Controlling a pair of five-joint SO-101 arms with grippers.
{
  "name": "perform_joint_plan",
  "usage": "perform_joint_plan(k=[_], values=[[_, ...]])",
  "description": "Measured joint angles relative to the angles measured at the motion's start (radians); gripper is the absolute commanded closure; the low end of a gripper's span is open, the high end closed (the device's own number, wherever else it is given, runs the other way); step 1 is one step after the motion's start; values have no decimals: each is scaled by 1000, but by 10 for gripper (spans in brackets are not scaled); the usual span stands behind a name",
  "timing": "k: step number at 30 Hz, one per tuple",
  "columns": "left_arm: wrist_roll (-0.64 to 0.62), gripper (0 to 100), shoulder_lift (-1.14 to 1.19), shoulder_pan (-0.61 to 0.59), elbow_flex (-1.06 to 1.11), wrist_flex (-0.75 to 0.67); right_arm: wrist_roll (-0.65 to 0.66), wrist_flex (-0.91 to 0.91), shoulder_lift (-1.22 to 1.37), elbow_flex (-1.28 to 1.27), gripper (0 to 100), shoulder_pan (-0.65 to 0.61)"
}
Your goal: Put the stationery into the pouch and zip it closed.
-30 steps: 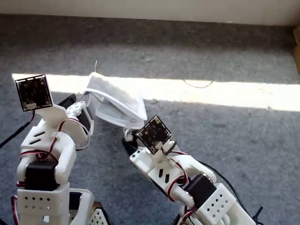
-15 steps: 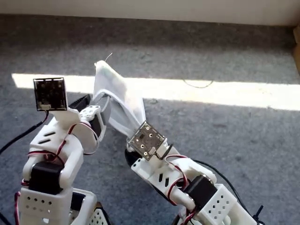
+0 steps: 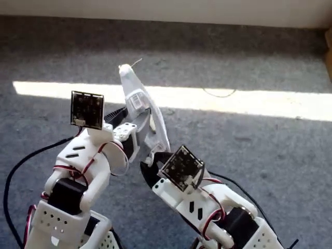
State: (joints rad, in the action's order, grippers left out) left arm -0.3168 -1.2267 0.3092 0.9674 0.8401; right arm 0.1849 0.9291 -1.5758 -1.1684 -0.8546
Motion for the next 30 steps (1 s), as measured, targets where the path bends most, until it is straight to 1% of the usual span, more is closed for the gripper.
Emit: perform_joint_plan(k=[4, 8, 13, 18, 21, 23, 26, 29, 30], values=[[0, 743, -2, 68, 0, -2, 0, 0, -18, 0, 994, 0], [0, 739, 0, 84, 2, -2, 0, 0, -18, 0, 994, 0], [110, 740, -2, 91, 2, 0, 0, 0, -18, 0, 994, 0], [163, 740, -2, 91, 2, 0, 0, 0, -18, 0, 994, 0], [172, 738, -2, 91, -2, 5, 0, 0, -18, 0, 994, 0], [172, 737, -2, 91, -25, 41, 0, 0, -18, 0, 994, 0], [175, 740, -2, 123, -71, 109, 0, 0, -18, 0, 994, 0], [219, 740, -3, 172, -94, 158, 0, 0, -18, 2, 994, 0], [232, 740, -3, 172, -95, 164, 0, 0, -18, 2, 994, 0]])
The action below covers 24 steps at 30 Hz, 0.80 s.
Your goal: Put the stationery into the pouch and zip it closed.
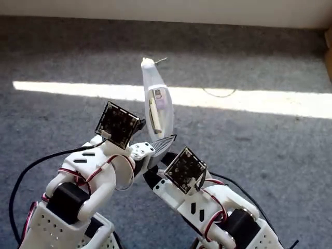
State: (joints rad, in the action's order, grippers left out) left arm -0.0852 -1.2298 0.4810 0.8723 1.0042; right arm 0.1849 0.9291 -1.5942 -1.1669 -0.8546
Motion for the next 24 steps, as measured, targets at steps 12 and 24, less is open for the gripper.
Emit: perform_joint_plan(k=[12, 24], values=[[66, 741, 0, 11, -35, 43, 0, 0, -12, 0, 994, 49], [74, 741, -8, -114, -183, 169, -72, -37, -14, -2, 994, 75]])
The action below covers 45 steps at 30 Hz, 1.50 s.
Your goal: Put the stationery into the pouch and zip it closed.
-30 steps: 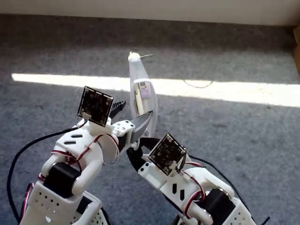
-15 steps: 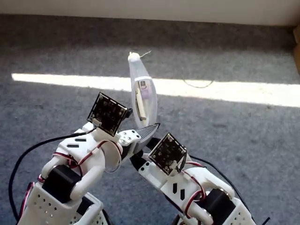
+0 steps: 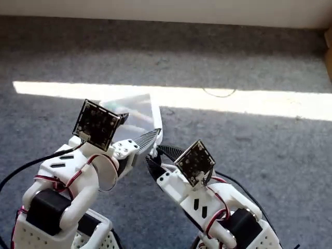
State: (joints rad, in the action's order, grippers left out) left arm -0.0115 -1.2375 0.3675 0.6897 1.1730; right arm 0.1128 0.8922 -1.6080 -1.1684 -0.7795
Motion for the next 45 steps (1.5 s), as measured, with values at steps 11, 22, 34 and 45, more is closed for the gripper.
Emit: perform_joint_plan(k=[11, 22, 34, 45], values=[[2, 741, -75, -64, -91, 143, -12, -52, 2, 2, 994, 3], [95, 741, -203, -157, -133, 407, -112, -258, 2, -63, 994, 26], [210, 742, -203, -497, -46, 436, -155, -298, 2, -63, 994, 94], [34, 748, -170, -505, 345, -34, -147, -95, 0, -29, 994, 94]])
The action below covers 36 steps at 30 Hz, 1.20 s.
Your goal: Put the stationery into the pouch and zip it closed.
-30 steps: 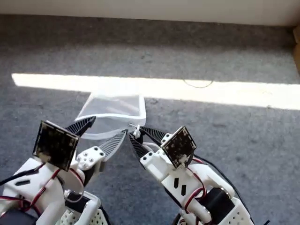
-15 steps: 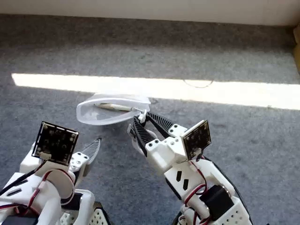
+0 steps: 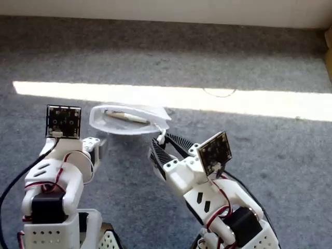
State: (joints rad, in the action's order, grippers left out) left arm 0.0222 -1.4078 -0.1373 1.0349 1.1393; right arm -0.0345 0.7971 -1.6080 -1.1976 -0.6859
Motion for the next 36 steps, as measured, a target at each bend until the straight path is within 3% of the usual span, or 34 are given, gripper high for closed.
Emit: perform_joint_plan(k=[7, 18, 36], values=[[-69, 772, 2, 3, 3, -132, 63, 48, -3, 0, 994, 0], [-137, 771, -6, 158, 80, -313, 89, 117, 0, 2, 994, -66], [-132, 783, 2, 440, 83, -413, 89, 117, 0, 2, 994, -78]])
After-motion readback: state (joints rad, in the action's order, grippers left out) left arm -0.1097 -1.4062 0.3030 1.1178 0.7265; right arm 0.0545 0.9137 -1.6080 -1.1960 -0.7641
